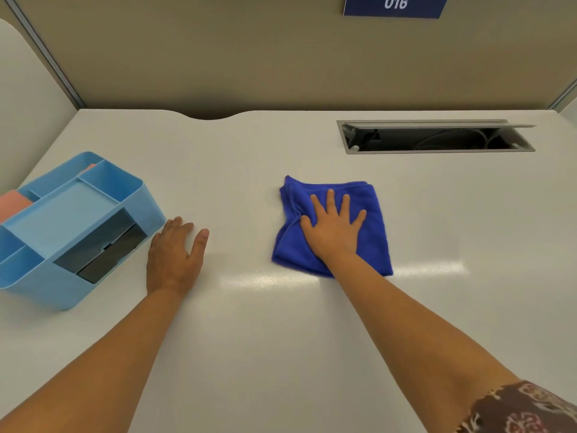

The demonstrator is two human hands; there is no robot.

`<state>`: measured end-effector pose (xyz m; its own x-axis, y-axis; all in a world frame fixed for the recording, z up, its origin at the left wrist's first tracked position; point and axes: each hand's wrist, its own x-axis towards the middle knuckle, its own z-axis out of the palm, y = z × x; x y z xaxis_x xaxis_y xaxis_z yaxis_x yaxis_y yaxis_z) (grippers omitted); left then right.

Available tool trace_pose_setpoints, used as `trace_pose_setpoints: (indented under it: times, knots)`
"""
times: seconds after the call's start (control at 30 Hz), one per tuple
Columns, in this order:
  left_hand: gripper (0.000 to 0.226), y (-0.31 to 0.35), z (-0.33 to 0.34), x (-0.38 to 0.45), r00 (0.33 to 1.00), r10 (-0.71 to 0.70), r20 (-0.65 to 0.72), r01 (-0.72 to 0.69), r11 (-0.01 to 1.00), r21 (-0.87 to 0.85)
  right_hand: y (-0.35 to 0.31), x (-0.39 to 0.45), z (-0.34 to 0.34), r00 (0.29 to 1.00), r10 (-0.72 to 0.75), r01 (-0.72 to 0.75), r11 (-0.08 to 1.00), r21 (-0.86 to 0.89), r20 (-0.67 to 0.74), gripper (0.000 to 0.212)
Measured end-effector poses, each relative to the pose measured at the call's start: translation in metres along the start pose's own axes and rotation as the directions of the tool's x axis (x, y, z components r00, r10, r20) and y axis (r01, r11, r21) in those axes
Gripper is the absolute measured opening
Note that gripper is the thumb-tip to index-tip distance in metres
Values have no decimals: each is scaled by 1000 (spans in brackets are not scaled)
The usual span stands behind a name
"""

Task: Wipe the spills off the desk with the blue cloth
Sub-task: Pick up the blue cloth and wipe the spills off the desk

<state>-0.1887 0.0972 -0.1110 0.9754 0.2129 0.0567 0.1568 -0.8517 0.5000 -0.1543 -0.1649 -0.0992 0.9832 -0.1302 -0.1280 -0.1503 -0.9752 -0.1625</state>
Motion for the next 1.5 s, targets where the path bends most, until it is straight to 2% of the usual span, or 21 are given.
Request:
trace_pose_setpoints:
  times: [0.17, 0.3, 0.37, 0.47, 0.57, 0.67, 0.77, 0.9, 1.0, 1.13, 1.17, 1.23, 1.3, 1.37, 1.5]
  knots:
    - [63, 0, -1, -1, 1000, -1, 3, 1, 1000, -13, -22, -36, 9, 970, -237, 239, 971, -33, 46, 60]
    - [55, 1, -4, -2, 1000, -9, -7, 8, 999, -40, 9, -77, 10, 918, -386, 390, 921, -24, 86, 67]
    - [56, 0, -4, -3, 1000, 0, 0, 0, 999, -40, 33, -80, 7, 935, -346, 348, 937, -14, 74, 71]
    - [59, -4, -1, -2, 1000, 5, 9, -5, 1000, -26, 52, -55, 1, 984, -177, 178, 984, -23, 39, 75]
    - [68, -4, 0, 0, 1000, 6, 11, -5, 1000, -21, 39, -11, -4, 999, -40, 40, 999, -26, 12, 61]
    - [69, -2, -1, 0, 1000, -8, 12, 8, 999, -38, 4, 16, -3, 999, -36, 36, 999, -9, 27, 60]
    - [59, 3, -4, -2, 1000, -17, 0, 17, 997, -70, -41, 11, 4, 988, -146, 147, 989, -12, 52, 60]
    - [49, 8, -11, -5, 998, -45, -32, 37, 975, -220, -78, -30, 17, 947, -317, 318, 948, -5, 53, 60]
    - [54, 11, -15, -7, 999, -37, -17, 32, 967, -254, -72, -66, 23, 911, -409, 409, 912, 12, 54, 59]
    - [48, 14, -17, -10, 998, -61, -3, 59, 966, -250, -36, -105, 33, 866, -500, 499, 866, 37, 23, 57]
    - [48, 14, -17, -11, 998, -60, -4, 57, 968, -245, -22, -109, 32, 870, -493, 493, 870, 2, 0, 57]
    - [50, 14, -16, -12, 999, -54, 2, 53, 972, -229, 9, -105, 24, 919, -394, 392, 919, -50, -32, 60]
    - [50, 11, -14, -10, 998, -57, 5, 57, 975, -213, 35, -90, 12, 972, -233, 234, 970, -60, 19, 70]
    - [49, 8, -12, -7, 999, -53, 5, 53, 982, -184, 47, -78, 6, 991, -126, 129, 990, -63, 45, 79]
    - [51, 4, -12, -5, 999, -47, 9, 48, 990, -136, 42, -76, 5, 991, -120, 122, 991, -45, 51, 84]
